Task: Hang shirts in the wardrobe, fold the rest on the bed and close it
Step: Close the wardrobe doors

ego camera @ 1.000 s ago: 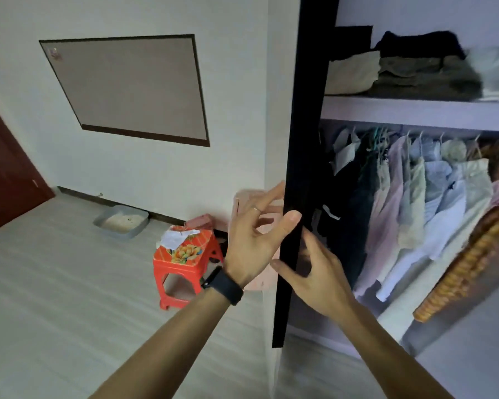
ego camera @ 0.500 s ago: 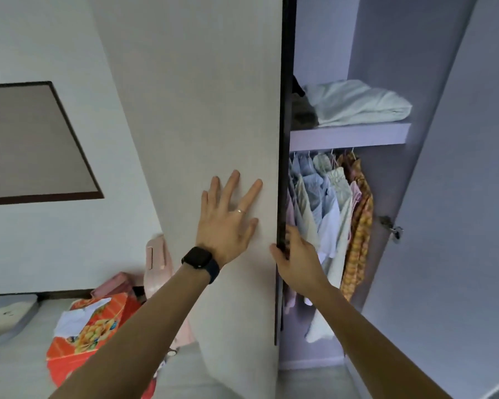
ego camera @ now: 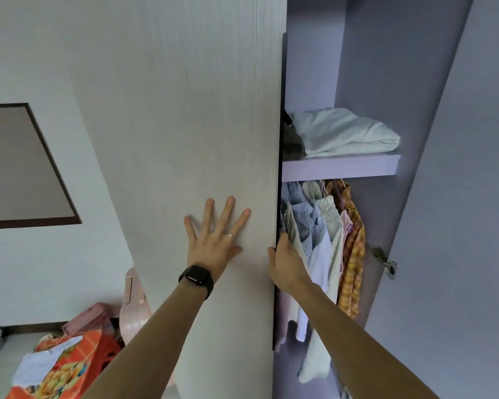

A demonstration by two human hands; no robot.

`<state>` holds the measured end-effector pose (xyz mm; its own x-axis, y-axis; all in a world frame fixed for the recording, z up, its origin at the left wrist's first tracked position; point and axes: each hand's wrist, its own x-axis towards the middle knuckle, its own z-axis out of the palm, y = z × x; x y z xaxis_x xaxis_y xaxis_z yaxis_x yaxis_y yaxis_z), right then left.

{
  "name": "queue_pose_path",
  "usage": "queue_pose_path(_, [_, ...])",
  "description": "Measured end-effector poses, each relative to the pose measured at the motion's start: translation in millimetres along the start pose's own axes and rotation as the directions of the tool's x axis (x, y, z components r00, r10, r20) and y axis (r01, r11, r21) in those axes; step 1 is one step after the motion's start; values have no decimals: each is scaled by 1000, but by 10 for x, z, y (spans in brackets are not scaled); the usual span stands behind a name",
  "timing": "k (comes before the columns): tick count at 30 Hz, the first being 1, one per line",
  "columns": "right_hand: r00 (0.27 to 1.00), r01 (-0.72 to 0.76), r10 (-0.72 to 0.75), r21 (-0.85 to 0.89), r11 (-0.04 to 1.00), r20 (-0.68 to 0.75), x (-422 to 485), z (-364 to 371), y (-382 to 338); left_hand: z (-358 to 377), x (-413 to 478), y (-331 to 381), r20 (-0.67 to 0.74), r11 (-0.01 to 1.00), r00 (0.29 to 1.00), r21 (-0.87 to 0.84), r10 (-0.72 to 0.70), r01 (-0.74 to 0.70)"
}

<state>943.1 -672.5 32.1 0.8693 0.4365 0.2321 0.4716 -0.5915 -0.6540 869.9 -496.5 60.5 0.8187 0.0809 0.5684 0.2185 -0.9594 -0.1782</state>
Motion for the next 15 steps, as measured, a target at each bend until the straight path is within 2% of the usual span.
queue_pose_path(8, [1000,8,-9,27,1000,20,432,38,98,284,300,-75,10,1000,1000,5,-10,10])
queue_pose_path(15, [997,-28,28,0,1000,67,566,37,153,319,367,-22,75,998,995,20,-60,59])
